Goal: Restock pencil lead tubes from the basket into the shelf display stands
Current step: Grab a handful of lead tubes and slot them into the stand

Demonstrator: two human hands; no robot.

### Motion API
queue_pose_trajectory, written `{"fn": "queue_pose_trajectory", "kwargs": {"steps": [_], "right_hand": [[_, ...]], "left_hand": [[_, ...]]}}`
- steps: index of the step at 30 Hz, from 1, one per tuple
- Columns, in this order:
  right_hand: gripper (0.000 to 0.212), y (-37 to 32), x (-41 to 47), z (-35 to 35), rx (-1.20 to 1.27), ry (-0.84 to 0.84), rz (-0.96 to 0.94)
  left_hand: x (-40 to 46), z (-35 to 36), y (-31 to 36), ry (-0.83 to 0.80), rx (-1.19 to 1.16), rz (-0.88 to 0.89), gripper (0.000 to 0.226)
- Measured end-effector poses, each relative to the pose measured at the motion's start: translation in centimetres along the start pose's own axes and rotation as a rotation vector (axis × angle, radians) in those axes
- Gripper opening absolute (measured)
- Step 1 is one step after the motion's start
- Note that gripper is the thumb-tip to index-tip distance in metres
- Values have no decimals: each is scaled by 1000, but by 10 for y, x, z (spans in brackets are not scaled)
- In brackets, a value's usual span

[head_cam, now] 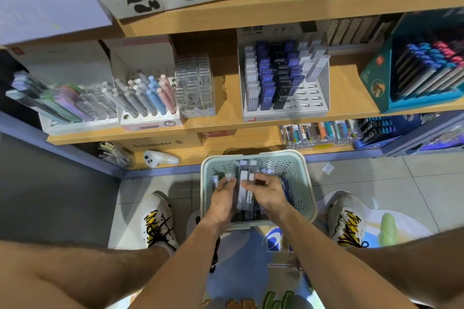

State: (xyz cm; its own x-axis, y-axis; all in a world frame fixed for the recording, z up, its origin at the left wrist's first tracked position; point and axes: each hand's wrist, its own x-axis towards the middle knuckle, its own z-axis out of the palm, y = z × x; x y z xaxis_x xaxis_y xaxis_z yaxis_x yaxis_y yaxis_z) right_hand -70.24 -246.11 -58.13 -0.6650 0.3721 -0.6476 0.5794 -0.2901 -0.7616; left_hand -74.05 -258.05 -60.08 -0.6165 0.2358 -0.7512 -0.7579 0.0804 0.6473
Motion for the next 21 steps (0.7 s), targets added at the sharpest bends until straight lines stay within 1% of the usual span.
{"fn": "queue_pose_trajectory", "kwargs": {"steps": [1,4,6,7,9,10,12,13,15,16,17,19,21], "right_hand": [[18,-2,-2,-1,12,21,-6],[27,-10,-11,-2,44,109,-52],[36,-14,-17,-1,67,153,-79],[36,-15,-20,0,75,166,-91],[33,-18,-28,3,59,183,-119],[31,-20,-33,4,30,194,-145],[31,-22,-42,8,-53,227,-225],[32,-23,-46,10,-108,238,-258],[39,-25,-53,12,-208,249,-294],[42,-28,-58,13,-226,249,-298],[43,-30,-60,12,-225,250,-295],[44,-32,-64,9,-233,256,-321],[44,-34,-70,7,-288,272,-394]], "left_hand": [[-5,4,4,-17,-13,9,35],[-24,18,20,-11,-88,32,32],[-32,24,25,-6,-133,66,15],[-34,26,25,2,-120,91,14],[-34,30,20,4,-79,140,51],[-37,33,20,-11,-71,163,53],[-50,40,24,4,-92,178,24],[-54,44,25,21,-117,176,25],[-57,48,24,-4,-193,146,42],[-60,50,24,-33,-219,140,50],[-64,52,24,-44,-248,127,52],[-72,53,27,-41,-330,99,41],[-79,54,28,-56,-401,91,33]]}}
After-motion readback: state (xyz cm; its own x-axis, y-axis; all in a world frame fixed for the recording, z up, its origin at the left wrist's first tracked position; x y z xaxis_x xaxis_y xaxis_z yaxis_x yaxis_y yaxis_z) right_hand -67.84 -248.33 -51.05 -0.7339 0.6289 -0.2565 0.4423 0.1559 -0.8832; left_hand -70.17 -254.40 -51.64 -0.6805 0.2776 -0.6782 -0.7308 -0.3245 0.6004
